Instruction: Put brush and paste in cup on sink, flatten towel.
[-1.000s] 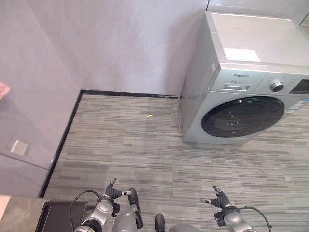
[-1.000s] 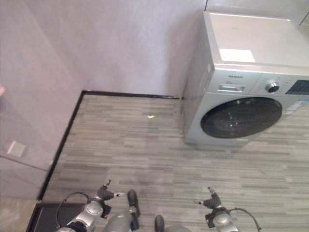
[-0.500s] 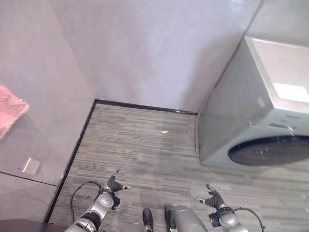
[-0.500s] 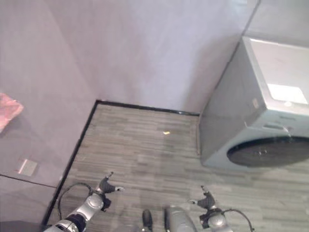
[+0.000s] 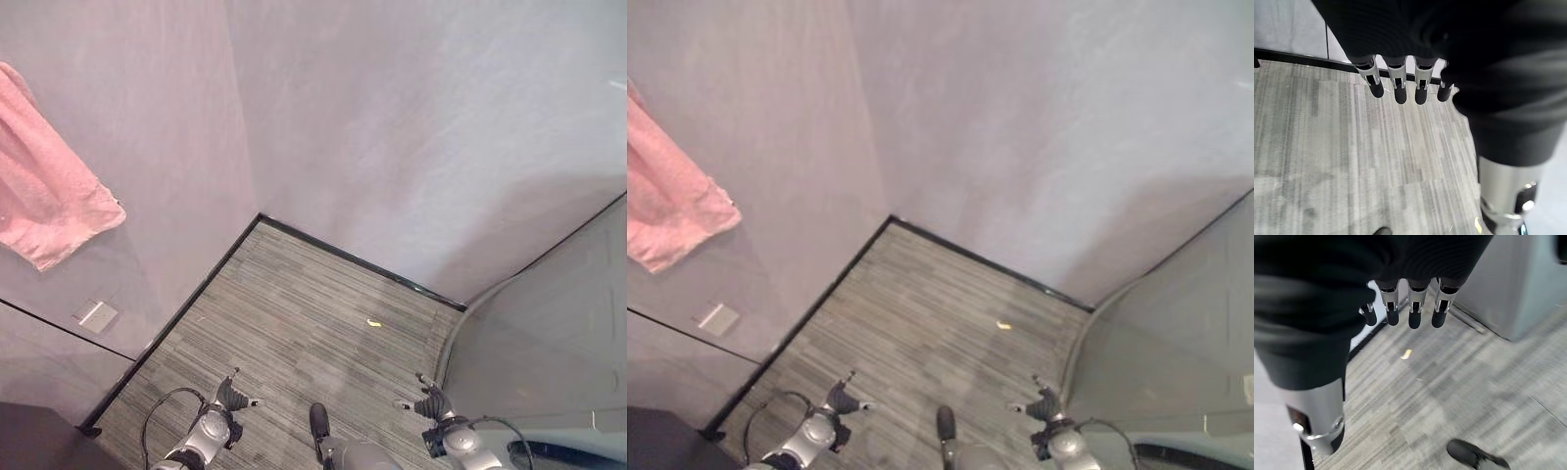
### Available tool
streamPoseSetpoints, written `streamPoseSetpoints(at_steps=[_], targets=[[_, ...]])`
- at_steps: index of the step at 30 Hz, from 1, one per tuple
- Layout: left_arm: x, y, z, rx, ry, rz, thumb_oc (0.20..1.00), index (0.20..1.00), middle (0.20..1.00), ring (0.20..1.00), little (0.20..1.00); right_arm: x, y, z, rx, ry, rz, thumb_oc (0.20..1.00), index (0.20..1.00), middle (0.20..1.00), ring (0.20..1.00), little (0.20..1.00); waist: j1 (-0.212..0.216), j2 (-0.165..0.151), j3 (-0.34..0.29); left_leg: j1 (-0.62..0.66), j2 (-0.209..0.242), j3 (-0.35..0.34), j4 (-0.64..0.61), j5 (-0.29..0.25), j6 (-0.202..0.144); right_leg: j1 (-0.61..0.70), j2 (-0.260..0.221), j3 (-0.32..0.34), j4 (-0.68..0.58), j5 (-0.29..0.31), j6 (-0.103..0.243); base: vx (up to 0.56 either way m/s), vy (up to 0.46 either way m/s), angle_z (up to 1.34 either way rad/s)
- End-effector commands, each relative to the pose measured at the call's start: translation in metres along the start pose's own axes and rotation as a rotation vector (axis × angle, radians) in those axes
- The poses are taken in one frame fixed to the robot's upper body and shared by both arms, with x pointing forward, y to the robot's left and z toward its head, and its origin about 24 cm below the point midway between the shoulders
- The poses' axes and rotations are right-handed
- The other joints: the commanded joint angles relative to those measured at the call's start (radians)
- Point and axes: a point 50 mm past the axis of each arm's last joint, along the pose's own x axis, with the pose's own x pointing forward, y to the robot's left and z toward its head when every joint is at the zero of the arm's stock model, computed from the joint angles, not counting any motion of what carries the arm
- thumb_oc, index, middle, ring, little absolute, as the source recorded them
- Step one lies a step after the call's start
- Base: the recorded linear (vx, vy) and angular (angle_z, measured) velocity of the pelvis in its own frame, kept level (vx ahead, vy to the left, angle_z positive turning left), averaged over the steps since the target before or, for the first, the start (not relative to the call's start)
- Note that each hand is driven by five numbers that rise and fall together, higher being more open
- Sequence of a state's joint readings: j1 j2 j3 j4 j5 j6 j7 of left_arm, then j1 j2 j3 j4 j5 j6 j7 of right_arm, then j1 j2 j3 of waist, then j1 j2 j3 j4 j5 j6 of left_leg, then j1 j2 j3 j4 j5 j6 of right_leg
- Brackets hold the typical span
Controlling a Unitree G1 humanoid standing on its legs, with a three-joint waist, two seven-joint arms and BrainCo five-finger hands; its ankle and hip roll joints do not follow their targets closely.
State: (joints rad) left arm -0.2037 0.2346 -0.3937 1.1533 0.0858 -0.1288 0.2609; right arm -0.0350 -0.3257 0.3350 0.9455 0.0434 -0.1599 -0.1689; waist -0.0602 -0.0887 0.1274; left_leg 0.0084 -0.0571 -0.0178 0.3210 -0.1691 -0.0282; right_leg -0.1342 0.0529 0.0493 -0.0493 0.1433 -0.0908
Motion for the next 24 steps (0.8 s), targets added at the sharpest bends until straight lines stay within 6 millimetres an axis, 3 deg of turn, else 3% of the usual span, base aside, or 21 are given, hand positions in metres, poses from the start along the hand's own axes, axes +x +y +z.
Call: streamPoseSetpoints(at_steps=[1,3,4,7,9,10,13,20,24], targets=[[0.006,0.013,0.021,-0.022,-0.082,0.059,1.000,1.000,1.000,1.000,1.000,-0.004,-0.016,-0.005,0.005,-0.024,-0.039,1.000,1.000,1.000,1.000,1.000,-0.020,-0.007,0.021,-0.119,0.057,0.035,0.010,0.170,-0.042,0.009,-0.068,-0.027,0.079,-0.068,0.154,0.02,-0.114,0.52],[0.006,0.013,0.024,-0.025,-0.094,0.061,1.000,1.000,1.000,1.000,1.000,-0.004,-0.017,-0.005,0.004,-0.019,-0.043,1.000,1.000,1.000,1.000,1.000,-0.023,-0.005,0.026,-0.136,0.068,0.060,0.025,0.178,-0.047,0.018,-0.075,-0.044,0.071,-0.074,0.152,0.03,-0.047,0.65],[0.007,0.014,0.037,-0.058,-0.140,0.062,1.000,1.000,1.000,1.000,1.000,-0.004,-0.019,-0.007,-0.014,-0.011,-0.049,1.000,1.000,1.000,1.000,1.000,-0.033,0.010,0.037,-0.170,0.147,0.202,-0.034,0.199,-0.047,0.045,-0.101,-0.104,0.048,-0.092,0.152,0.03,-0.016,0.79],[0.008,0.017,0.038,-0.081,-0.140,0.076,1.000,1.000,1.000,1.000,1.000,-0.003,-0.017,-0.004,-0.034,-0.023,-0.040,1.000,1.000,1.000,1.000,1.000,-0.027,0.018,0.038,-0.189,0.137,0.206,-0.123,0.190,-0.040,0.040,-0.112,-0.131,0.047,-0.104,0.160,0.03,0.046,0.96],[0.008,0.019,0.034,-0.078,-0.115,0.090,1.000,1.000,1.000,1.000,1.000,-0.004,-0.015,-0.001,-0.077,-0.040,-0.031,1.000,1.000,1.000,1.000,1.000,-0.025,0.023,0.039,-0.240,0.169,0.263,-0.202,0.256,-0.053,0.044,-0.123,-0.159,0.051,-0.124,0.163,0.12,0.084,0.32],[0.008,0.019,0.034,-0.078,-0.115,0.090,1.000,1.000,1.000,1.000,1.000,-0.004,-0.015,-0.001,-0.078,-0.040,-0.030,1.000,1.000,1.000,1.000,1.000,-0.025,0.023,0.038,-0.239,0.169,0.263,-0.204,0.258,-0.053,0.043,-0.123,-0.159,0.051,-0.124,0.163,0.15,0.076,0.28],[0.008,0.019,0.030,-0.082,-0.100,0.099,1.000,1.000,1.000,1.000,1.000,-0.006,-0.015,-0.006,-0.099,-0.033,-0.028,1.000,1.000,1.000,1.000,1.000,-0.027,0.035,0.043,-0.258,0.226,0.366,-0.253,0.338,-0.075,0.070,-0.126,-0.186,0.057,-0.150,0.166,0.18,0.100,0.16],[0.005,0.020,0.015,-0.044,-0.073,0.090,1.000,1.000,1.000,1.000,1.000,-0.004,-0.004,-0.003,-0.129,-0.032,0.010,1.000,1.000,1.000,1.000,1.000,-0.007,0.025,0.019,-0.224,0.170,0.338,-0.227,0.252,-0.024,0.131,-0.183,-0.156,0.101,-0.197,0.195,0.21,0.179,0.03],[0.005,0.027,0.017,0.003,-0.099,0.099,1.000,1.000,1.000,1.000,1.000,-0.002,-0.001,0.006,-0.114,-0.063,0.016,1.000,1.000,1.000,1.000,1.000,0.008,0.018,0.007,-0.209,0.122,0.345,-0.213,0.201,0.013,0.126,-0.219,-0.145,0.165,-0.189,0.226,0.18,0.216,0.09]])
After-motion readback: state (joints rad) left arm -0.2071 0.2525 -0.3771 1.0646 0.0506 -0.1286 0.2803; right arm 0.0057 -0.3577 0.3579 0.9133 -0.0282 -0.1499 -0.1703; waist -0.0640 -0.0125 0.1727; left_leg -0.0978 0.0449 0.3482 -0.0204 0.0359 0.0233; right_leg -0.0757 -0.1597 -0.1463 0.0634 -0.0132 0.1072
